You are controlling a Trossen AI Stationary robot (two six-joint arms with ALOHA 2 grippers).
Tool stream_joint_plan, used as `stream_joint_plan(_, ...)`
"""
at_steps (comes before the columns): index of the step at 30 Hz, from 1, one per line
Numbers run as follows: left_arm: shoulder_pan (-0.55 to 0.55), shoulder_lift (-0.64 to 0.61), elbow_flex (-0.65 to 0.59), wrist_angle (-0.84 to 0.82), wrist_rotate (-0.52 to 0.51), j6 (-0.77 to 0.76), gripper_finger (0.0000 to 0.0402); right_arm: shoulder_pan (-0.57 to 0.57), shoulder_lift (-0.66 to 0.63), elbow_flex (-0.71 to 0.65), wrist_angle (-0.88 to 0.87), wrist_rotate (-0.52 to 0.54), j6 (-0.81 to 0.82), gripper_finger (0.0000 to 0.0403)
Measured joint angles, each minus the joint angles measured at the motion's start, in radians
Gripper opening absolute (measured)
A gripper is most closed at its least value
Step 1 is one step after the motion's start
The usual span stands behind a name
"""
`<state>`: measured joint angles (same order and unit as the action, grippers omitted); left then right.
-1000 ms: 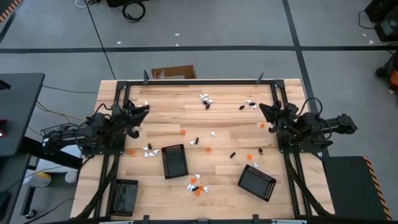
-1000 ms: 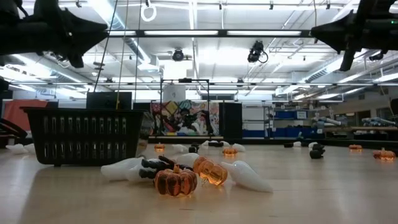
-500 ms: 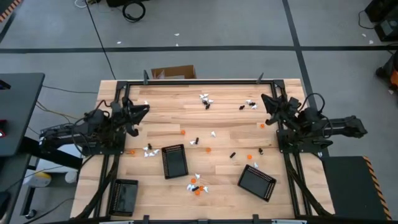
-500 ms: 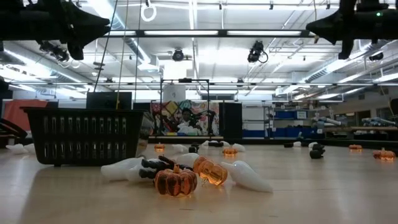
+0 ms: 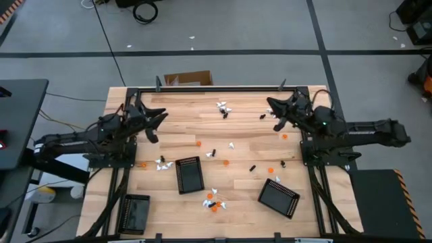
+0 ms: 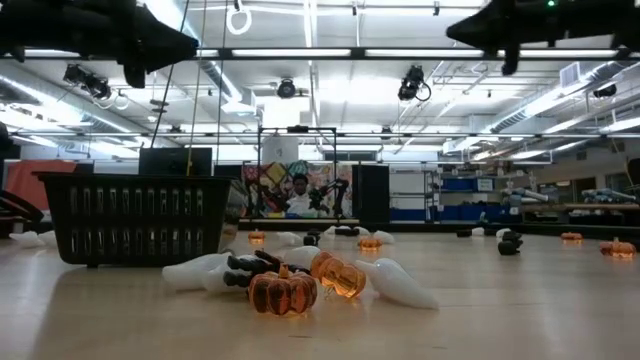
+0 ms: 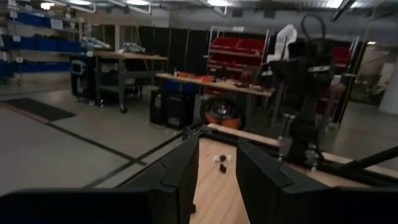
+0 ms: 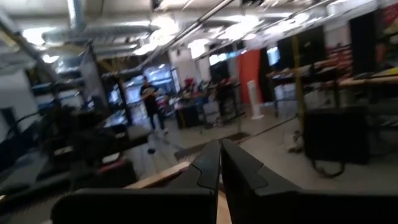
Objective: Sort Halloween decoration
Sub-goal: Put the black skeleton toy into the right black basket
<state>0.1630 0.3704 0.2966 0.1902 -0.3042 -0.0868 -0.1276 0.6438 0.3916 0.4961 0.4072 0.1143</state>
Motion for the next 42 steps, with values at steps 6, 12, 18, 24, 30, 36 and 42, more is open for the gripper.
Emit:
stream_joint_plan(6,0.011,0.088,0.055,-0.015,0.000,-0.012,0.0117,-0.011,0.146,0.160,-0.144,-0.034,-0.002,0.0023)
stream_joint_plan(12,0.004,0.132,0.161,-0.198,0.018,0.003,0.0131,-0.007,0.275,0.351,-0.412,-0.043,-0.036,0.0026)
stream_joint_plan(18,-0.058,0.134,0.209,-0.357,0.029,-0.013,0.0175,0.057,0.395,0.498,-0.758,0.003,-0.013,0.0068)
stream_joint_plan(24,-0.113,0.134,0.209,-0.339,0.027,-0.005,0.0226,0.135,0.518,0.598,-0.962,0.040,0.091,0.0147)
stream_joint_plan(30,-0.137,0.155,0.295,-0.371,0.022,0.041,0.0228,0.140,0.626,0.662,-1.054,-0.086,0.143,0.0182)
stream_joint_plan(36,-0.136,0.172,0.385,-0.444,0.018,0.072,0.0215,0.162,0.792,0.792,-1.327,-0.235,0.283,0.0171)
stream_joint_plan(42,-0.139,0.174,0.387,-0.572,0.019,0.035,0.0208,0.275,0.981,0.865,-1.540,-0.344,0.196,0.0167)
